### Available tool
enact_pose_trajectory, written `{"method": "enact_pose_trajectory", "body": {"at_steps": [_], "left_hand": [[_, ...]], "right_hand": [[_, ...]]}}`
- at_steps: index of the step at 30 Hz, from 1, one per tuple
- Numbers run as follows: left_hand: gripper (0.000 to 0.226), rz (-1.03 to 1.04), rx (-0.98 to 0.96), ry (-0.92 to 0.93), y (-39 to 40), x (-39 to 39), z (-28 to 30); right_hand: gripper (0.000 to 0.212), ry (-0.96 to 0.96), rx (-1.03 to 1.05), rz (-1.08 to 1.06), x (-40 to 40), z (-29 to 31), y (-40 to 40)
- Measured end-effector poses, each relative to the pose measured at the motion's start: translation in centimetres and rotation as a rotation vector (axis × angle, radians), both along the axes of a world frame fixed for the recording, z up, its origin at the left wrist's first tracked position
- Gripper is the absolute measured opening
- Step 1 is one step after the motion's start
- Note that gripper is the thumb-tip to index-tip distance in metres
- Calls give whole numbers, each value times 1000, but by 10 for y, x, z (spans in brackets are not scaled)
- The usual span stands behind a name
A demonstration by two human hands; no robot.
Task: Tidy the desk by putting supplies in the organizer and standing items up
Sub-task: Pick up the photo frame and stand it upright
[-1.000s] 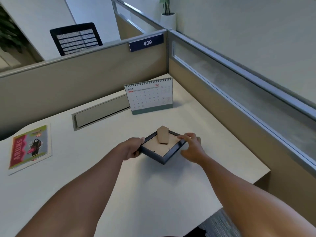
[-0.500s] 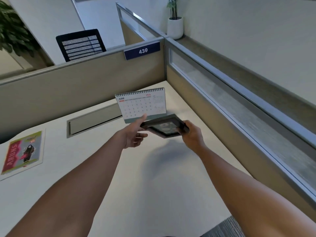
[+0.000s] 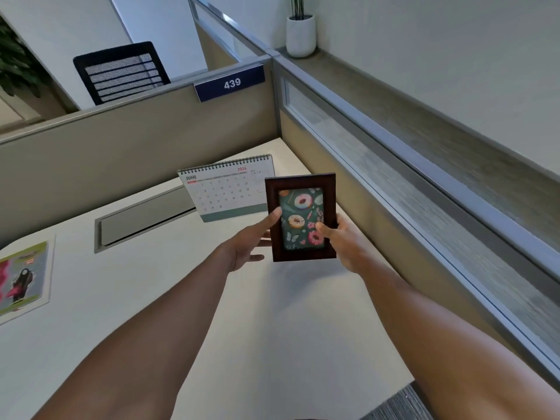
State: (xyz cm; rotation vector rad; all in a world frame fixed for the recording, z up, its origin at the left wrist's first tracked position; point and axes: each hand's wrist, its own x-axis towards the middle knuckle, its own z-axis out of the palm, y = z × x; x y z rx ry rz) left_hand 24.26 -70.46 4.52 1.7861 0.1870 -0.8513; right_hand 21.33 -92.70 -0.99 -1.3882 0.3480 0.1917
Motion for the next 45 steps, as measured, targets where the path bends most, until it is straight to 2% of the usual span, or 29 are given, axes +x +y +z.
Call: {"method": "enact_pose_trajectory", "body": {"at_steps": [2,5,9,12,18,26,35,40,45], "left_hand": [[80,-42,11,5,-8,3,-2],[81,-43,14,12,-17,12,-10],[48,23,-69,23,-27,25,-18],[37,65,-117,2,-35,35,-20],[35,118,-138,-40,-47,60,-25],[30,128,-141,-189,-57,91,-42],[28,165,-92,-416,-63,103,-50],[23,186,-90,-475,-69,110,-59],[20,216,-45,-498,-75,114,-58]], "right_hand": [[38,29,46,-7,4,-2,-2],[35,60,72,-2,10,-2,-6],[34,66,85,1,22,1,-12],[33,67,63,8,33,1,-18],[24,77,7,-25,54,0,-23],[30,56,-101,-93,76,1,-23],[35,87,-78,-154,97,-6,-23],[44,97,-43,-205,104,-8,-21],[43,104,-78,-185,109,-9,-24]]}}
